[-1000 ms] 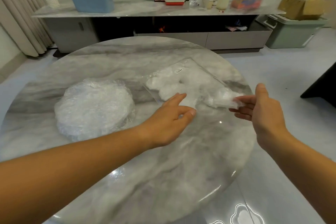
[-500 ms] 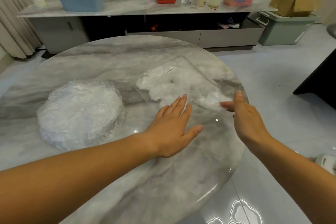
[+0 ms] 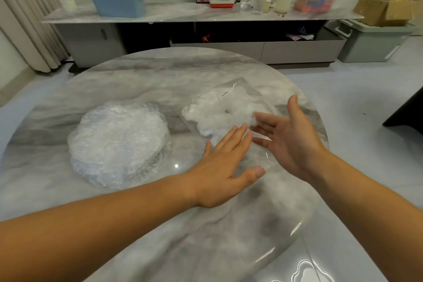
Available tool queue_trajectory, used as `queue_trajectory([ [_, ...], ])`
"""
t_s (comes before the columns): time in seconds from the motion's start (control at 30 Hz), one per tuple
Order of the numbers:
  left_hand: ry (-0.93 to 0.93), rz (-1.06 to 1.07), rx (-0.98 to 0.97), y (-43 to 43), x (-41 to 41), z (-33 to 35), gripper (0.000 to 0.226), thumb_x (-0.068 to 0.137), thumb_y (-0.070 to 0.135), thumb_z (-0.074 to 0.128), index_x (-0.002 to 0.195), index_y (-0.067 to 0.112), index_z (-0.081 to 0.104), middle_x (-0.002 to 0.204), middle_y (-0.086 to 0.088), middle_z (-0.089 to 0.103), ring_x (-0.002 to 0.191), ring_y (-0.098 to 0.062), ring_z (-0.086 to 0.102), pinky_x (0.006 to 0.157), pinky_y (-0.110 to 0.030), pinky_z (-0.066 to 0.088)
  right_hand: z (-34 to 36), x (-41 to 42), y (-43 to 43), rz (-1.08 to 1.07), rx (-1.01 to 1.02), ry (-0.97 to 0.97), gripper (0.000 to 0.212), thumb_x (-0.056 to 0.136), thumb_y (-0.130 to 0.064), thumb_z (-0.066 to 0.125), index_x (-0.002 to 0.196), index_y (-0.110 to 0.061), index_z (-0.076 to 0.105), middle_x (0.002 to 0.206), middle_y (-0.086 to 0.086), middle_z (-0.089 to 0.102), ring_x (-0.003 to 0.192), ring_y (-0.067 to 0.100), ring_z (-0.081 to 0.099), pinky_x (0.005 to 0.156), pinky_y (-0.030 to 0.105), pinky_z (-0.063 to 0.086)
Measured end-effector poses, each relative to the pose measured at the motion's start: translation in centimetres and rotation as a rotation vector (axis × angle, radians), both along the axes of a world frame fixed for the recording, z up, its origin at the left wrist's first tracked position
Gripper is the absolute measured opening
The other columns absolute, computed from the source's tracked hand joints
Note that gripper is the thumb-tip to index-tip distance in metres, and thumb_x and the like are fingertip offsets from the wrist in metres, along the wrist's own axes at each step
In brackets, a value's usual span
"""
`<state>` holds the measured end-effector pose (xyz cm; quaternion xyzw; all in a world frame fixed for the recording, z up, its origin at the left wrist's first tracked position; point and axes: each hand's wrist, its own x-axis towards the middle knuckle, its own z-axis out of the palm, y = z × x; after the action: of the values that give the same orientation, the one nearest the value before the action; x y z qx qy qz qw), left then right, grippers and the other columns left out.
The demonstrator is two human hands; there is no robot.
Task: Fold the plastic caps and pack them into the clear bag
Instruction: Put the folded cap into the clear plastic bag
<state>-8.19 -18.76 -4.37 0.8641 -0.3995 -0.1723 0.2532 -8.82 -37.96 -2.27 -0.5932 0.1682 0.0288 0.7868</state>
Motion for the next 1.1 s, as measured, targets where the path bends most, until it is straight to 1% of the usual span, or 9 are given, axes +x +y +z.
queue_trajectory([
  [0.07,0.040,0.002,-0.030,0.3,0.0,0.0,0.089,0.088,0.078,0.017,0.158,0.032,-0.012,0.160,0.025,-0.028,0.142,0.009,-0.030,0.123,-0.055,-0.007,0.2,0.5,0.6,0.042,0.158,-0.001,0.095,0.094,-0.079,0.021,0.141,-0.003,0.052,0.140,0.011,0.059,0.130,0.024,0.056,0.109,0.043,0.045],
  [0.23,0.119,-0.028,-0.048,1.2,-0.3,0.2,0.087,0.087,0.078,0.019,0.158,0.036,-0.010,0.161,0.025,-0.023,0.141,0.013,-0.028,0.124,-0.051,-0.009,-0.1,2.2,1.2,-0.045,0.406,0.031,0.091,0.090,-0.083,0.032,0.127,-0.004,0.060,0.137,0.016,0.060,0.124,0.029,0.059,0.105,0.046,0.045],
  [0.37,0.124,-0.040,-0.048,2.4,-0.3,0.1,0.087,0.086,0.077,0.020,0.158,0.036,-0.008,0.161,0.026,-0.022,0.141,0.013,-0.026,0.124,-0.048,-0.010,-0.2,3.3,1.7,-0.192,0.462,0.058,0.081,0.092,-0.074,0.044,0.121,0.000,0.060,0.135,0.024,0.057,0.117,0.036,0.063,0.109,0.044,0.044],
  [0.67,0.116,-0.060,-0.047,3.7,-0.7,-0.2,0.085,0.089,0.075,0.023,0.158,0.037,-0.008,0.161,0.026,-0.022,0.142,0.013,-0.024,0.125,-0.048,-0.007,0.8,3.2,3.3,-0.362,0.597,0.025,0.068,0.094,-0.050,0.065,0.126,0.010,0.054,0.131,0.030,0.046,0.114,0.048,0.063,0.093,0.050,0.058],
  [0.73,0.119,-0.061,-0.070,3.7,-0.8,-0.1,0.084,0.090,0.073,0.025,0.158,0.038,-0.007,0.162,0.026,-0.021,0.143,0.013,-0.023,0.125,-0.048,-0.005,0.9,3.2,3.2,-0.359,0.640,0.005,0.073,0.096,-0.052,0.061,0.130,0.011,0.051,0.134,0.030,0.050,0.119,0.050,0.060,0.100,0.052,0.054],
  [0.83,0.134,-0.063,-0.112,3.6,-0.9,-0.1,0.079,0.095,0.068,0.031,0.159,0.037,-0.005,0.163,0.025,-0.018,0.144,0.013,-0.020,0.125,-0.048,-0.001,0.4,3.2,2.9,-0.246,0.627,0.007,0.087,0.095,-0.069,0.043,0.140,0.005,0.049,0.137,0.023,0.059,0.137,0.040,0.047,0.118,0.052,0.034],
  [0.9,0.145,-0.065,-0.129,3.5,-0.9,-0.1,0.077,0.097,0.064,0.035,0.159,0.037,-0.002,0.163,0.024,-0.016,0.145,0.012,-0.019,0.125,-0.048,-0.001,0.0,3.1,2.7,-0.184,0.619,0.017,0.094,0.092,-0.077,0.036,0.142,0.001,0.049,0.139,0.020,0.060,0.143,0.036,0.040,0.121,0.053,0.026],
  [1.0,0.137,-0.060,-0.125,3.4,-0.7,-0.4,0.079,0.094,0.068,0.032,0.160,0.037,0.000,0.164,0.023,-0.014,0.145,0.011,-0.018,0.125,-0.048,0.000,-0.2,3.0,2.6,-0.152,0.625,0.022,0.092,0.091,-0.077,0.037,0.142,-0.002,0.050,0.136,0.021,0.062,0.138,0.037,0.046,0.118,0.052,0.031],
  [1.1,0.134,-0.047,-0.094,3.7,-0.5,-0.5,0.081,0.091,0.072,0.028,0.159,0.038,0.000,0.163,0.025,-0.014,0.144,0.013,-0.019,0.126,-0.047,-0.001,0.3,2.4,2.2,-0.201,0.595,0.031,0.078,0.096,-0.066,0.044,0.137,-0.001,0.054,0.134,0.027,0.060,0.127,0.043,0.056,0.112,0.051,0.041],
])
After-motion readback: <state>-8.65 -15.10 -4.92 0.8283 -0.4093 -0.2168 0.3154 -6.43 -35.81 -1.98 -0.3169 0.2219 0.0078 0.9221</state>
